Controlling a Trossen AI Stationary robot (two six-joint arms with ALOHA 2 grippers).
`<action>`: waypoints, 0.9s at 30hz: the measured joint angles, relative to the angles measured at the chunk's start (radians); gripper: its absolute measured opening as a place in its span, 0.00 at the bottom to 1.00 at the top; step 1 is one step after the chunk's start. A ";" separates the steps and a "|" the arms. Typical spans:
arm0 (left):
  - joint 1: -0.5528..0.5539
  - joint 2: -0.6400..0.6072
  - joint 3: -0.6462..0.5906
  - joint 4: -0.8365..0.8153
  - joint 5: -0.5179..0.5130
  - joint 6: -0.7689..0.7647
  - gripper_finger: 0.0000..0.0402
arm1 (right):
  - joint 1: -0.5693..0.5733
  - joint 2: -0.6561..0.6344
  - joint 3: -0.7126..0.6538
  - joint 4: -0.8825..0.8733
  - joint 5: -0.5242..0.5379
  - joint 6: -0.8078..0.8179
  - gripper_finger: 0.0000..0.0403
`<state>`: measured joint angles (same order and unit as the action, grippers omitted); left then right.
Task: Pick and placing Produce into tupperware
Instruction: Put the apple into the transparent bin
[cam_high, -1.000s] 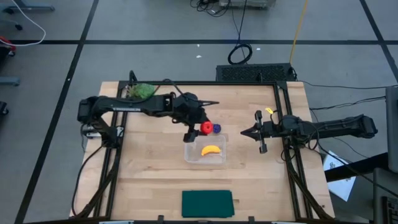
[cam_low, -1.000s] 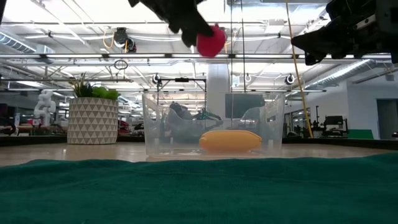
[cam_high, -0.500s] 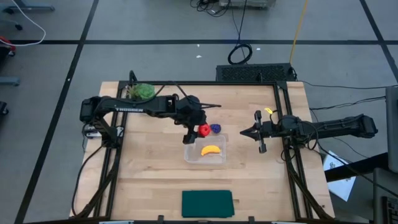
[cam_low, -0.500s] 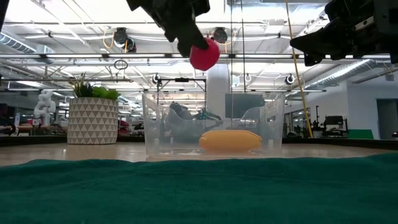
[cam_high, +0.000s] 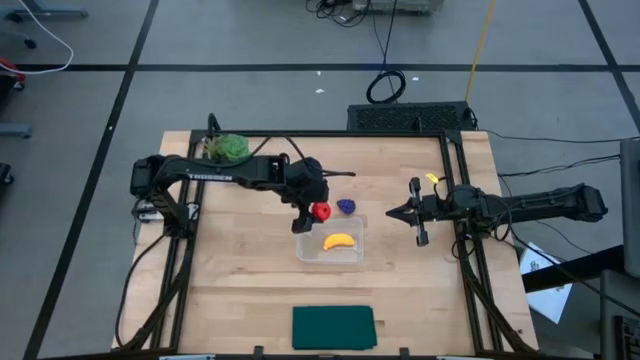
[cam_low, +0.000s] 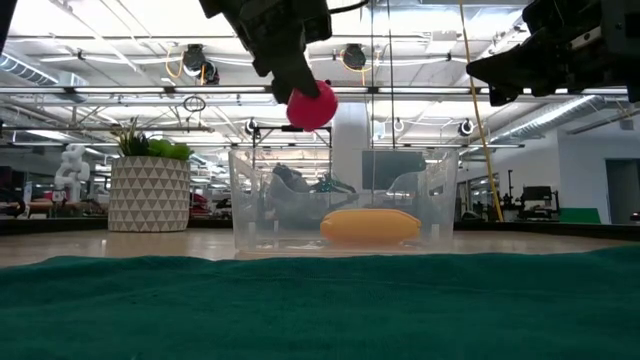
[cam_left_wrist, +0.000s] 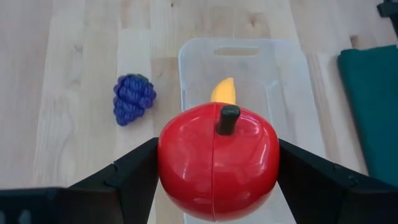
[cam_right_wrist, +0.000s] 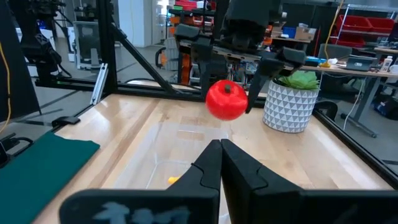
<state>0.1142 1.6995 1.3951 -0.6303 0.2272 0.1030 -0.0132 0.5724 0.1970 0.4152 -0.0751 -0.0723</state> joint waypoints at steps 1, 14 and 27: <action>-0.004 0.009 0.001 0.004 0.000 -0.002 0.71 | 0.000 0.000 0.000 0.000 0.000 0.000 0.00; -0.048 0.108 0.000 -0.017 -0.019 0.003 0.71 | 0.000 0.001 0.000 -0.006 0.000 0.000 0.00; -0.098 0.147 -0.001 -0.009 -0.077 0.003 0.71 | 0.000 0.003 0.000 -0.007 0.000 0.000 0.00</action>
<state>0.0160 1.8465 1.3941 -0.6394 0.1501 0.1062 -0.0135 0.5752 0.1970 0.4084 -0.0753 -0.0719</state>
